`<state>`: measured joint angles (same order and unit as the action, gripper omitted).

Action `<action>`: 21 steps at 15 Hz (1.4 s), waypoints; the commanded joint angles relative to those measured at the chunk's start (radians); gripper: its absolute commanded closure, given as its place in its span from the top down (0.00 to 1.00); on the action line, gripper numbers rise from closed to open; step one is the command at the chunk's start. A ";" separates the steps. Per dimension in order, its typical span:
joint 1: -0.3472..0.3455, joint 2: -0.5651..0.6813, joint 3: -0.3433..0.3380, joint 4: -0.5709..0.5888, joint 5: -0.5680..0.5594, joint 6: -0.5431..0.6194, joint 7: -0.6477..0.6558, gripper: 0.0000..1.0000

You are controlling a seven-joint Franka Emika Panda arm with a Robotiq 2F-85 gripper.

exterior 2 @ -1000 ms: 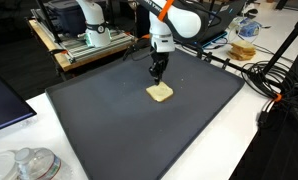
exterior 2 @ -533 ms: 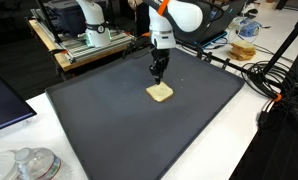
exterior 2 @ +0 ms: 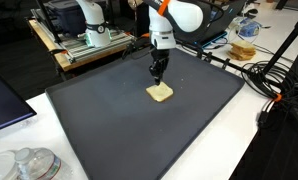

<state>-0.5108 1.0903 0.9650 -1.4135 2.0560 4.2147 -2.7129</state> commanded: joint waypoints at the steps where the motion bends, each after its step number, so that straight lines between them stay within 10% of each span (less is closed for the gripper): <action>1: -0.008 0.011 0.012 -0.012 -0.024 0.031 -0.043 0.05; 21: -0.005 0.054 0.035 0.001 -0.081 0.032 -0.043 0.05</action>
<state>-0.5072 1.1213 0.9707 -1.4219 2.0094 4.2146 -2.7129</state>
